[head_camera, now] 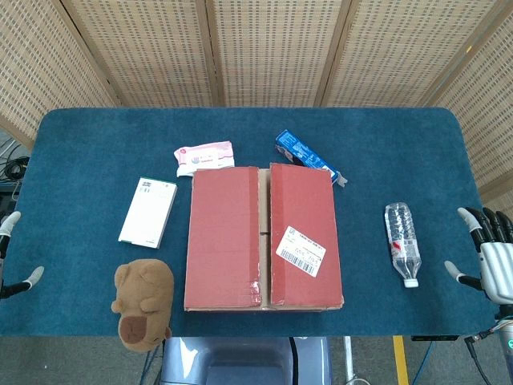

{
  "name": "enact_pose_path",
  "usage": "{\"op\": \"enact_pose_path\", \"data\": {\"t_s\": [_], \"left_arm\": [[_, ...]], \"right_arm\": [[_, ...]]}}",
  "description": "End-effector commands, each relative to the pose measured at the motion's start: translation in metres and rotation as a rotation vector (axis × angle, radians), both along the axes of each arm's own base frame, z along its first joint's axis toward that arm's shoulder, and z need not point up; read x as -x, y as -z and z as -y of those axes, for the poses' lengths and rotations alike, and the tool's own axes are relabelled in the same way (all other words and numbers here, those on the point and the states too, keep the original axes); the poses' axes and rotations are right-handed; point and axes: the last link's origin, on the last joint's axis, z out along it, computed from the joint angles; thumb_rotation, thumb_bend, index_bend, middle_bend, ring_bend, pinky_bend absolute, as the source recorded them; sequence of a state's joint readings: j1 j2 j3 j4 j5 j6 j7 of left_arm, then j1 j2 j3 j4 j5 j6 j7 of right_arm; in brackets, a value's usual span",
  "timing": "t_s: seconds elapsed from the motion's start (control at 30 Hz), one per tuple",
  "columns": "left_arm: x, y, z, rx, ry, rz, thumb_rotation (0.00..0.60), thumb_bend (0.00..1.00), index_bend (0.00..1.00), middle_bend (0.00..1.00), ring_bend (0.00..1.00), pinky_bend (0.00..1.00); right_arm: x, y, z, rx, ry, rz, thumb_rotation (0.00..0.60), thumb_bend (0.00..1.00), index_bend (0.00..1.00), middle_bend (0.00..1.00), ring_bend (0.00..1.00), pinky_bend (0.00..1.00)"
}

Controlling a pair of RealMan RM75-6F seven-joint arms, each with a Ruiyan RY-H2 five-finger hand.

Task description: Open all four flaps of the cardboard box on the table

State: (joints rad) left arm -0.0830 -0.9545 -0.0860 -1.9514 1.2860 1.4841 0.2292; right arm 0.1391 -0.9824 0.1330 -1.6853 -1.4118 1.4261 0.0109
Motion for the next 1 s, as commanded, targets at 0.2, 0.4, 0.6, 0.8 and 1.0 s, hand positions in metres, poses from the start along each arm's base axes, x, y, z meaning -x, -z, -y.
{"op": "enact_pose_path", "data": {"t_s": [0.2, 0.4, 0.6, 0.8, 1.0], "left_arm": [[0.0, 0.001, 0.0, 0.0, 0.002, 0.002, 0.56, 0.25, 0.07, 0.0, 0.0, 0.0], [-0.001, 0.001, 0.0, 0.003, 0.006, 0.001, 0.561, 0.25, 0.07, 0.0, 0.0, 0.0], [-0.003, 0.003, -0.001, 0.009, 0.009, 0.001, 0.559, 0.25, 0.07, 0.0, 0.0, 0.0], [-0.006, 0.004, -0.003, 0.02, 0.006, -0.006, 0.558, 0.25, 0.07, 0.0, 0.0, 0.0], [-0.008, 0.004, -0.006, 0.027, 0.008, -0.014, 0.559, 0.25, 0.07, 0.0, 0.0, 0.0]], "right_arm": [[0.0, 0.0, 0.001, -0.002, 0.0, -0.001, 0.6, 0.26, 0.11, 0.13, 0.0, 0.04], [0.0, -0.002, 0.0, 0.006, -0.005, 0.001, 0.6, 0.26, 0.11, 0.13, 0.0, 0.04], [-0.001, -0.001, 0.0, 0.01, -0.014, 0.018, 0.6, 0.37, 0.11, 0.13, 0.0, 0.04], [-0.01, 0.0, 0.007, -0.019, -0.068, 0.062, 0.6, 0.69, 0.11, 0.13, 0.0, 0.04], [-0.027, -0.003, 0.021, -0.057, -0.176, 0.162, 0.6, 0.9, 0.11, 0.15, 0.0, 0.04]]}}
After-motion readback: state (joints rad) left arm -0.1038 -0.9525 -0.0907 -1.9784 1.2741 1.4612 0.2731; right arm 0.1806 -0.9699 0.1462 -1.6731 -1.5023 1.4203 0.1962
